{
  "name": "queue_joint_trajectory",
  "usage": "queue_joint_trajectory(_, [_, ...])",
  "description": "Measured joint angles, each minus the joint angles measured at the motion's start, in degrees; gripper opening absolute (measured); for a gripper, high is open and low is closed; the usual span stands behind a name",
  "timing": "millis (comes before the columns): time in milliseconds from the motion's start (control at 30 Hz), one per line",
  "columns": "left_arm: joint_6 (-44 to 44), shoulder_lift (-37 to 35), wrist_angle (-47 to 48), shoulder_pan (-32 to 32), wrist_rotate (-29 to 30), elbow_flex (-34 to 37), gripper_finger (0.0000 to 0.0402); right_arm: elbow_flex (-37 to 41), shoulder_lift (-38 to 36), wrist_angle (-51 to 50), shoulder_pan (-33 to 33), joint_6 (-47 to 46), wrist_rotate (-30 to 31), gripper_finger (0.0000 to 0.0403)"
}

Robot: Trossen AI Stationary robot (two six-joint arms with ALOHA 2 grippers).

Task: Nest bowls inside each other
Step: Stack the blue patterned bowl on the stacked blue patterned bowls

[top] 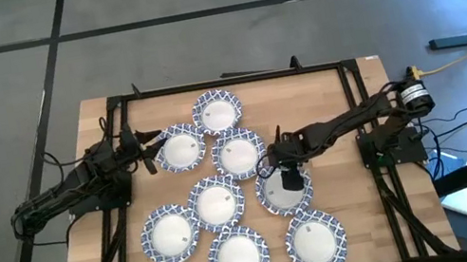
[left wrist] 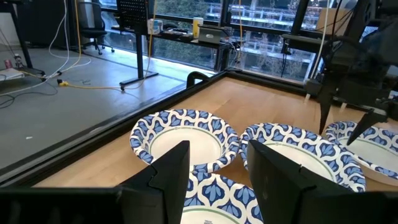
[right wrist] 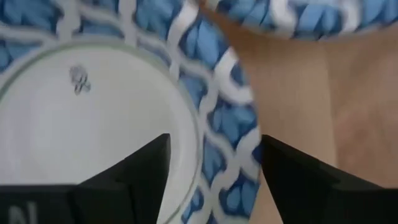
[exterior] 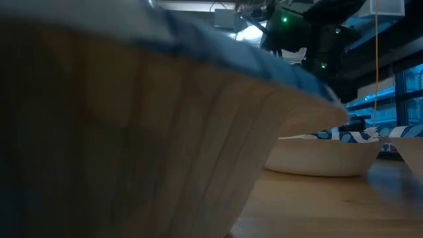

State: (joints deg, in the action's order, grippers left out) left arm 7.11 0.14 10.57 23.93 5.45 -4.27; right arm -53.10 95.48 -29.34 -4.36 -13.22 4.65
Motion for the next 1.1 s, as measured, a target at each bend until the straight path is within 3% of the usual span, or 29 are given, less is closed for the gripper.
queue_joint_trajectory(200, [0.01, 0.01, 0.0, -0.01, 0.0, 0.01, 0.0154, -0.02, 0.02, -0.19, 0.02, -0.24, 1.79, 0.02])
queue_joint_trajectory(667, [-0.12, 0.01, 0.0, 0.0, 0.0, 0.0, 0.0154, -0.04, 0.0, -0.13, 0.02, 0.07, 1.57, 0.0045])
queue_joint_trajectory(867, [-0.15, 0.0, 0.0, -0.01, 0.0, 0.01, 0.0154, -0.36, 0.0, -2.58, 1.04, 0.5, 1.56, 0.002])
queue_joint_trajectory(1100, [-0.15, 0.0, 0.0, -0.01, 0.02, 0.01, 0.0154, -4.84, 0.04, -8.97, 2.61, 4.22, 1.47, 0.0018])
